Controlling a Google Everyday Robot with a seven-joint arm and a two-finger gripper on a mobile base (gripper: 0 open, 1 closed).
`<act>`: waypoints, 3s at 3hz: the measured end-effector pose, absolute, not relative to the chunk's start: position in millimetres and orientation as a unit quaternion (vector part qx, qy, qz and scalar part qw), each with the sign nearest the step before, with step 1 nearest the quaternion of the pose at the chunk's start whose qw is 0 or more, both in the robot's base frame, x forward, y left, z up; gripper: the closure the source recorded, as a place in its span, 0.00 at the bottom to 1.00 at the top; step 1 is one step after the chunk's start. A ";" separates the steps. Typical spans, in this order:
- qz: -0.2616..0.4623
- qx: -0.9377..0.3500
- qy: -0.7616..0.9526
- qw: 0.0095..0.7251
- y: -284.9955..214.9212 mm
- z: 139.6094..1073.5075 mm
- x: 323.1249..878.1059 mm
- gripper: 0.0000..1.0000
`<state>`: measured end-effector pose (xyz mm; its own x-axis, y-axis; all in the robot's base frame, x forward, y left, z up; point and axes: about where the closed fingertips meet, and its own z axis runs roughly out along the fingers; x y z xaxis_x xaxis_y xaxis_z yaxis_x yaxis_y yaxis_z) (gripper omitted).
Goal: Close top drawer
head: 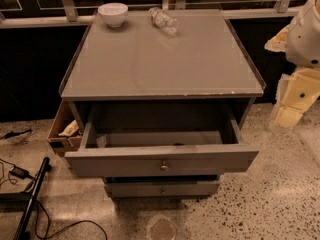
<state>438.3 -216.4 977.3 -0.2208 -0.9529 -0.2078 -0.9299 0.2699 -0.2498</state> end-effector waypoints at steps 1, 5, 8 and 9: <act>-0.036 -0.603 0.780 0.161 -216.4 977.3 438.3 0.00; -0.009 -0.588 0.781 0.211 -205.7 926.9 437.9 0.89; 0.062 -0.557 0.803 0.204 -190.4 760.6 431.5 1.00; 0.063 -0.557 0.804 0.201 -190.6 758.8 428.2 1.00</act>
Offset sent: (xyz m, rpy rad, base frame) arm 0.0000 0.0000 0.0000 0.0000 0.0000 0.0000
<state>428.2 -190.6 758.8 -0.2994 -0.8692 -0.3935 -0.9197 0.3728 -0.1236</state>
